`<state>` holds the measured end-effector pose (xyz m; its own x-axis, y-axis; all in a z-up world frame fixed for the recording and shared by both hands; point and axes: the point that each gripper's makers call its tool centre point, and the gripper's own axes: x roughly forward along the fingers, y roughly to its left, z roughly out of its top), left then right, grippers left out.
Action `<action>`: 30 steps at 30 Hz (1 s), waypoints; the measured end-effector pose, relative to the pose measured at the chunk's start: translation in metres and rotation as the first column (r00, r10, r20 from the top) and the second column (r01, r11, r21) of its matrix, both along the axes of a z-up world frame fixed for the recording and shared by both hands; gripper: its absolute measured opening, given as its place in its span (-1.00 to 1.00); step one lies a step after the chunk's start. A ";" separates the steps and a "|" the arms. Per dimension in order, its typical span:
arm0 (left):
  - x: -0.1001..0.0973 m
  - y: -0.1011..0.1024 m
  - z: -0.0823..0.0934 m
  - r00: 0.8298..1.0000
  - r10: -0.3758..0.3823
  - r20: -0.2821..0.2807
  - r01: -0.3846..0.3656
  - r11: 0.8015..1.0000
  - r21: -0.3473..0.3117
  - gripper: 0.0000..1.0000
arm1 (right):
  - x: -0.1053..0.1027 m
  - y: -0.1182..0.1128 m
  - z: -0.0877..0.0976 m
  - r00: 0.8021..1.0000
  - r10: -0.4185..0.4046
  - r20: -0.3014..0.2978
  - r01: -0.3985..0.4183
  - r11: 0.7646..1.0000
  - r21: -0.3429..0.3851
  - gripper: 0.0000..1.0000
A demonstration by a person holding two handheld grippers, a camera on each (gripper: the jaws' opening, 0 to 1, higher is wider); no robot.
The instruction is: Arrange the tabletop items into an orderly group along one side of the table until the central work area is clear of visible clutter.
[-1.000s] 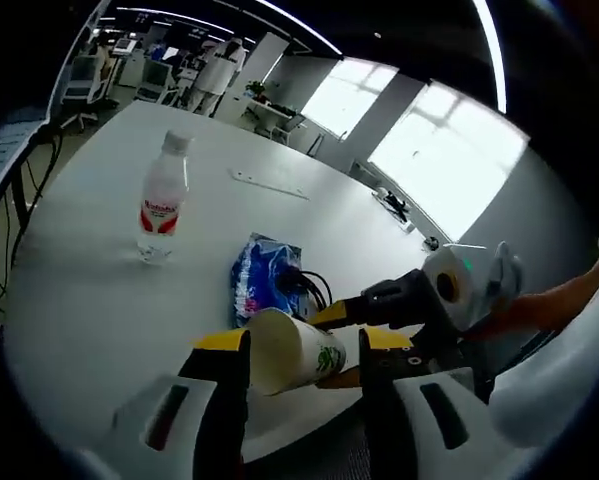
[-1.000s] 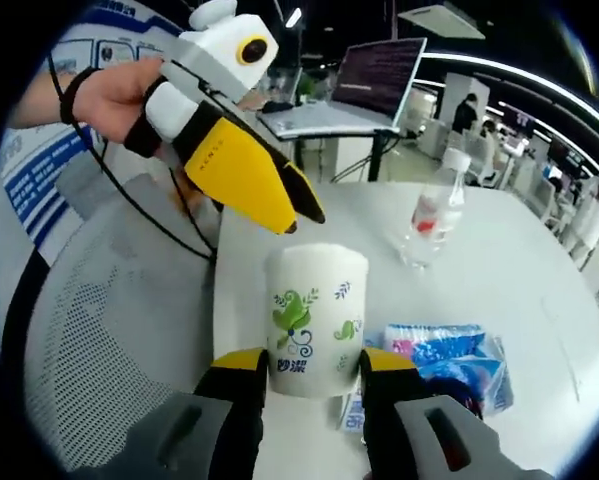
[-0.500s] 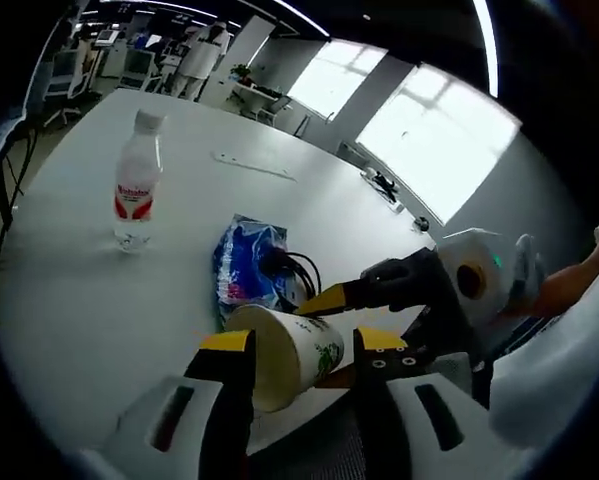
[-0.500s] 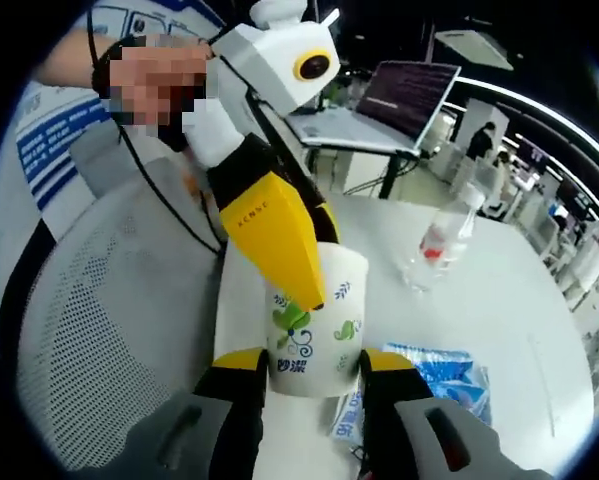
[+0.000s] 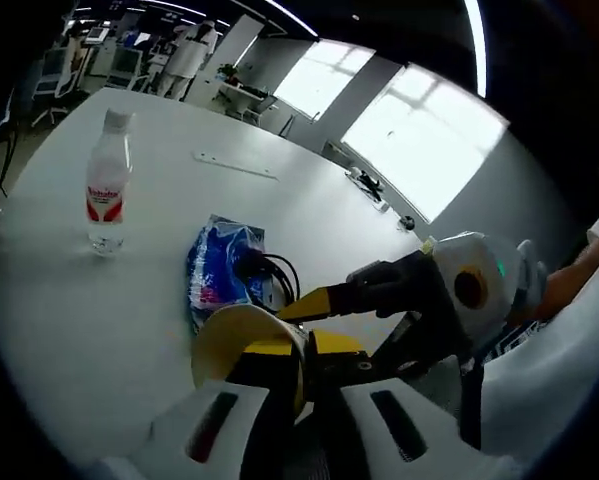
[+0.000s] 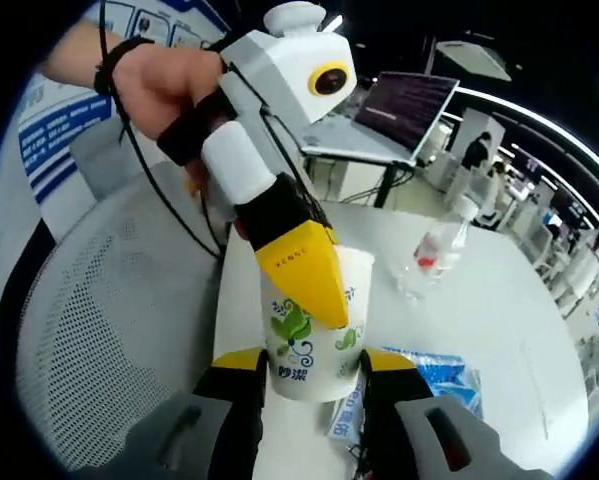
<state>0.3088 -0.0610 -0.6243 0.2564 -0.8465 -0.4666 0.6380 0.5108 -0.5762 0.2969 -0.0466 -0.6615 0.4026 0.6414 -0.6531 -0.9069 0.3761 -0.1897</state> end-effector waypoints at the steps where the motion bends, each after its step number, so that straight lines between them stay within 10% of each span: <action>1: -0.001 0.000 -0.001 1.000 -0.006 0.002 0.006 1.000 0.009 -1.00 | 0.001 -0.003 0.000 1.000 -0.014 0.002 0.014 1.000 0.003 -0.28; 30: 0.002 -0.006 -0.014 0.995 -0.085 0.059 0.075 0.985 0.155 -1.00 | -0.015 -0.057 -0.021 0.963 -0.223 -0.150 0.234 0.971 0.059 0.05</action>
